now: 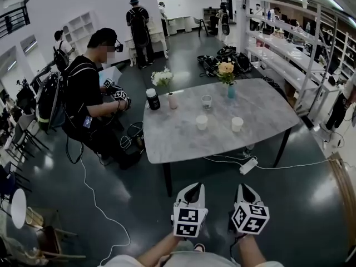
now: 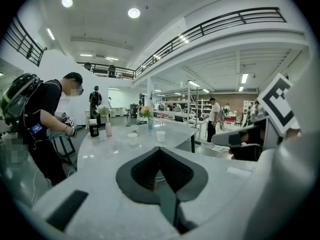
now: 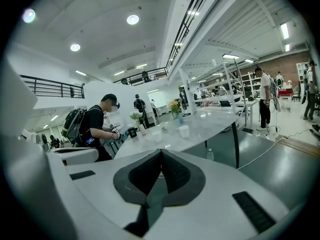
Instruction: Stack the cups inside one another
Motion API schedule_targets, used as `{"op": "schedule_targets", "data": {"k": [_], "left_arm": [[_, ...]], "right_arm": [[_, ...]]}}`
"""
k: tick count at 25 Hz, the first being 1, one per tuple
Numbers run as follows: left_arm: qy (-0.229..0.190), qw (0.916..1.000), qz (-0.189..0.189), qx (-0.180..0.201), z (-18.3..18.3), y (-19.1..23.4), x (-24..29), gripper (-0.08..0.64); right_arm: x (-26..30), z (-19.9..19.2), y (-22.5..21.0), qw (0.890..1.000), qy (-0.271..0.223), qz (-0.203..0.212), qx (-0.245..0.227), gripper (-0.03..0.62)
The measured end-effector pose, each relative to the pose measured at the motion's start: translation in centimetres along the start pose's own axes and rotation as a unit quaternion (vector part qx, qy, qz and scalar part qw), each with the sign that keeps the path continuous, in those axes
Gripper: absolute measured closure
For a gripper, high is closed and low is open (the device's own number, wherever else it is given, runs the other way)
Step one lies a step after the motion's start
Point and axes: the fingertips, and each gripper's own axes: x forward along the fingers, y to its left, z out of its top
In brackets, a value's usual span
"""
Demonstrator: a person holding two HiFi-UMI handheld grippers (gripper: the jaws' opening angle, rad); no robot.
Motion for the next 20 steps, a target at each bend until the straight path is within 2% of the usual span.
{"op": "schedule_targets", "data": {"k": [11, 16, 20], "left_arm": [[0.002, 0.9999, 0.002, -0.015, 0.4, 1.2, 3.2, 0.565], [-0.023, 0.9995, -0.005, -0.021, 2.1, 3.5, 6.9, 0.565], [-0.051, 0.9983, -0.008, -0.027, 4.9, 5.2, 10.2, 0.565]], "right_arm": [[2.4, 1.1, -1.3, 1.000, 0.008, -0.006, 0.002, 0.584], [5.7, 3.1, -1.2, 1.000, -0.012, -0.013, -0.010, 0.584], [8.8, 5.9, -0.9, 0.999, -0.024, -0.013, -0.023, 0.584]]}}
